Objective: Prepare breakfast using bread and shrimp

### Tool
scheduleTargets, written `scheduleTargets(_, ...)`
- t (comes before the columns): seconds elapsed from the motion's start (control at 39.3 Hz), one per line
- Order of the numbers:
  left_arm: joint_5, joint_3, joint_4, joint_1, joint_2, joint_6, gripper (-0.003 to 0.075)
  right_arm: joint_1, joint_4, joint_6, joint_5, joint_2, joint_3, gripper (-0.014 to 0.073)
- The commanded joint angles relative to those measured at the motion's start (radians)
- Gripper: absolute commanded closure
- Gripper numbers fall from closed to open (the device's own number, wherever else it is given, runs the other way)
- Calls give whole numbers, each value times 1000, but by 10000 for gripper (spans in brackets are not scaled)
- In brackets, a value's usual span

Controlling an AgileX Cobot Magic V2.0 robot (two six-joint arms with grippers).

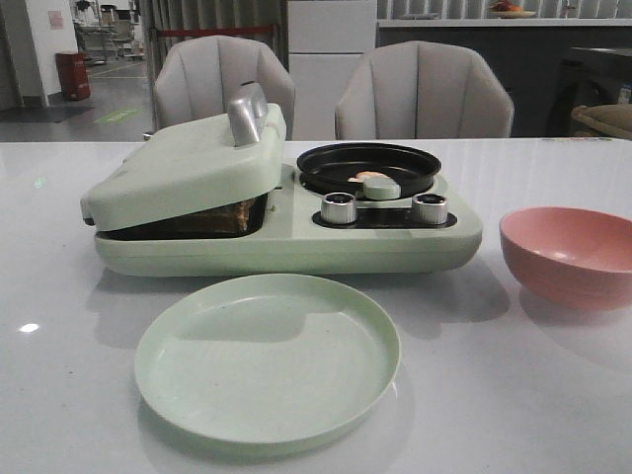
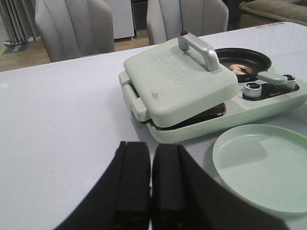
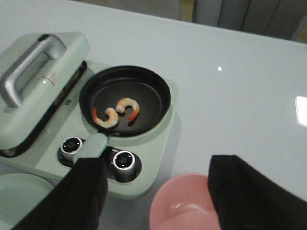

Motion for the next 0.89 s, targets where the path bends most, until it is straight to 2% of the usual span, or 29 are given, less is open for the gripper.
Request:
scheduleTargets(0.0,-74,-25,-6,-5,11,-5,606,20,6,-9,-161,-102,42,43)
scheduleTargets(0.2,-74,-25,-6,-5,11,-5,606,29,21,-9,-285,-311,232,43)
scheduleTargets(0.59,-74,-25,-6,-5,11,-5,606,29,41,-9,-320,-697,635,43)
scheduleTargets(0.87,-74,-25,-6,-5,11,-5,606,29,41,-9,-389,-732,686,43)
